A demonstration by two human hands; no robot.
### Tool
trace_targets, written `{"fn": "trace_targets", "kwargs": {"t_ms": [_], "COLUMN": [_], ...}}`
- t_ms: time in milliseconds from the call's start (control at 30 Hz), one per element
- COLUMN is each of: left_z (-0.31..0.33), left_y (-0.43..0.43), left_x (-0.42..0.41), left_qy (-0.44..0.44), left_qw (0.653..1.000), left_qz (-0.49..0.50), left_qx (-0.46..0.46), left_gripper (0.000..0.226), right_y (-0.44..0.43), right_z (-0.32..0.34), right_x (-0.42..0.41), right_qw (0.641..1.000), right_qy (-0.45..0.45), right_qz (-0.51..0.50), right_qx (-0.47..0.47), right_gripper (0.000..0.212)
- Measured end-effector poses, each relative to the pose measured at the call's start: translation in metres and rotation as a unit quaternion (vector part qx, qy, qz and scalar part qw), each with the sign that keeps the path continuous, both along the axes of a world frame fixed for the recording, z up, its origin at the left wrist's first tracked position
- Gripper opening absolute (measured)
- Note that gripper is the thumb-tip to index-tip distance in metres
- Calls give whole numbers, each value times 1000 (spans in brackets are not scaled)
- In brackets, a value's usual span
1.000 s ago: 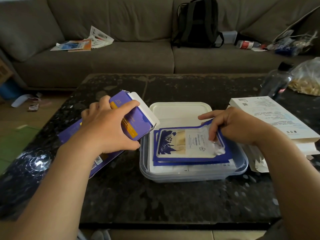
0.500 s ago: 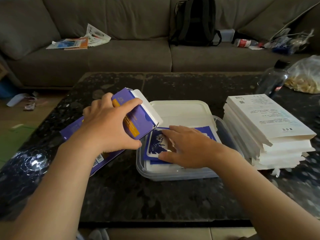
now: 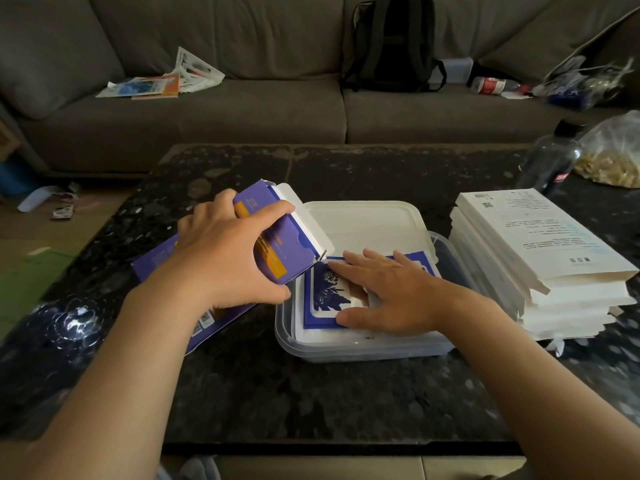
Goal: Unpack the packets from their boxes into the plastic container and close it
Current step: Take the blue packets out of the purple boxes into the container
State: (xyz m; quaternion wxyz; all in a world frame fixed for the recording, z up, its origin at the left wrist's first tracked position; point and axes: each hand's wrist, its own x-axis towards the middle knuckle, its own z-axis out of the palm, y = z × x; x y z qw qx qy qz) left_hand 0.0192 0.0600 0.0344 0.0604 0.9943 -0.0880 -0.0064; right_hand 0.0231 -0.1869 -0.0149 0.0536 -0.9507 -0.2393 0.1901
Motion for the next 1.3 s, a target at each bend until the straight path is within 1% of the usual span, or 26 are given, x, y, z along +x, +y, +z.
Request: {"fn": "trace_targets", "kwargs": {"t_ms": [133,400,500,533,567,600,667,700,733,800,933,1033,1133,1200,1300], "left_z": [0,0,0,0,0,0,1,2,3,5,5,4,5,5,4], "left_y": [-1,-2,-2,-2,-2,-2,-4,-6,-10,-16,-20,-22,-25,-27,-28], "left_x": [0,-2,-3,-3,-3,-3,-4,-4,-5,-6,-6,-8,-10,-10,-10], "left_qy": [5,2,2,2,2,2,3,5,6,0,-21,-36,-49,-55,-61], "left_qw": [1000,1000,1000,1000,1000,999,998,997,996,993,990,988,986,985,985], "left_qz": [0,-8,-15,-19,-26,-34,-59,-73,-87,-111,-134,-148,-156,-161,-163], "left_qx": [7,4,5,1,-5,-11,-20,-22,-24,-24,-42,-32,-25,-18,-8], "left_gripper": [115,116,117,117,118,119,122,126,130,140,150,150,148,147,145], "right_y": [1,1,2,2,2,0,-3,-4,-3,-1,6,7,8,10,13], "right_z": [-3,-6,-4,1,8,15,28,34,39,45,43,46,48,48,48], "right_x": [-3,-3,-5,-6,-7,-7,-5,-5,-5,-6,-10,-10,-10,-10,-9], "right_qw": [1000,999,1000,1000,998,990,953,930,911,893,886,879,868,861,849], "right_qy": [-17,-22,-17,-11,-12,-27,-109,-147,-163,-131,-29,6,14,18,51], "right_qz": [13,13,6,-10,-41,-80,-152,-175,-190,-197,-194,-191,-202,-216,-233], "right_qx": [-18,-34,-22,4,49,110,239,289,328,383,419,437,454,460,471], "right_gripper": [83,88,84,78,67,50,15,7,8,5,8,12,14,13,13]}}
